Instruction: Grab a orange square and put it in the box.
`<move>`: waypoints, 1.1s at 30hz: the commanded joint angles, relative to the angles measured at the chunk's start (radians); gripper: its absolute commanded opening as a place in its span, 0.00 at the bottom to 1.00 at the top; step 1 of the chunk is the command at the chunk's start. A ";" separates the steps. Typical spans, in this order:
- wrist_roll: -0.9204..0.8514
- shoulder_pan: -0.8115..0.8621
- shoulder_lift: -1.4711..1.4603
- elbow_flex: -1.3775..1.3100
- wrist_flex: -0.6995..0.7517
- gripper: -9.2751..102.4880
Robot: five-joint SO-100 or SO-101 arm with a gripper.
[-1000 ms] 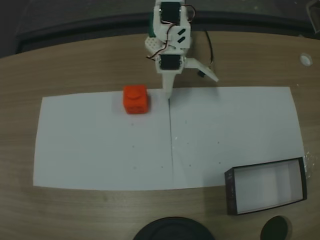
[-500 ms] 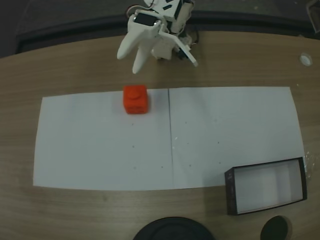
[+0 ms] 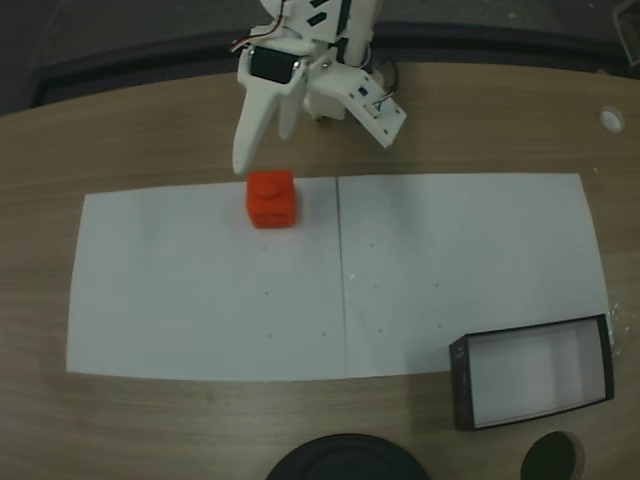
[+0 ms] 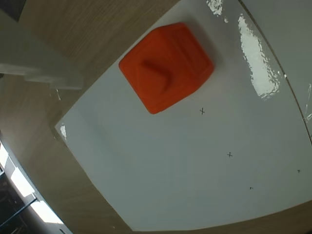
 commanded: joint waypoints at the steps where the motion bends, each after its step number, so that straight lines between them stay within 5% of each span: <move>1: -0.003 0.005 -0.244 -0.209 0.094 0.44; 14: -0.121 0.129 -0.537 -0.210 0.097 0.44; 33: -0.124 0.124 -0.515 0.058 -0.144 0.44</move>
